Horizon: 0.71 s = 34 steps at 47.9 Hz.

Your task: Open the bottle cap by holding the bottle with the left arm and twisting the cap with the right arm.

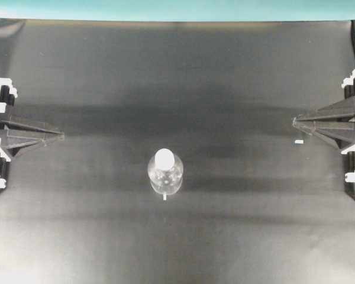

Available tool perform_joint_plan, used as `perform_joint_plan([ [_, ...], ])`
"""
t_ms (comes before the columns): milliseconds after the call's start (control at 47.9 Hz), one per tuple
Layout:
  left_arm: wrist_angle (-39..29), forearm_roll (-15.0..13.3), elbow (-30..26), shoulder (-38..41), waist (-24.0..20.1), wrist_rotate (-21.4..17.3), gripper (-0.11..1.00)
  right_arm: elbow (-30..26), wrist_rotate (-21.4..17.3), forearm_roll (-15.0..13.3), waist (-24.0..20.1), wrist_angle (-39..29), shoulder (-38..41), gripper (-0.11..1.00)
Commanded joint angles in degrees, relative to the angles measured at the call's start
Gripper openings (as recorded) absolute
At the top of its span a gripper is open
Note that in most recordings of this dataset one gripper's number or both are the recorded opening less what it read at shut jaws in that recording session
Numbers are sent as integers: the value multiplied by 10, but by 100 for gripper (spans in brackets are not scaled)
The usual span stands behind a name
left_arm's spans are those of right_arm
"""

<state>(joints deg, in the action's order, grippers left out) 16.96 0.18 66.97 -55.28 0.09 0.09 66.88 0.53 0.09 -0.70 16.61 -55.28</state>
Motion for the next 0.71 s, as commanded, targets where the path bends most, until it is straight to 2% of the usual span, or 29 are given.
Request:
perform_joint_plan([
  [0, 6, 24, -35, 12, -4, 4, 14, -5, -9, 3, 11, 4, 4, 3],
  [83, 6, 24, -54, 28, -3, 4, 9, -9, -11, 12, 11, -8, 4, 9],
  [188, 6, 24, -71, 57, -4, -1, 9, -15, -18, 19, 11, -44, 5, 2],
  [355, 22, 24, -108, 116, -5, -6, 9, -31, -40, 20, 11, -100, 8, 2],
  [459, 46, 24, -133, 160, -3, 2, 14, -36, -55, 20, 11, -116, 9, 2],
  [501, 54, 24, -144, 180, -2, 3, 18, -37, -59, 20, 11, -119, 10, 2],
  [584, 78, 23, -163, 220, -2, 3, 34, -37, -62, 20, 11, -120, 10, 2],
  [689, 117, 24, -190, 272, -2, 2, 63, -40, -62, 20, 11, -122, 9, 2],
])
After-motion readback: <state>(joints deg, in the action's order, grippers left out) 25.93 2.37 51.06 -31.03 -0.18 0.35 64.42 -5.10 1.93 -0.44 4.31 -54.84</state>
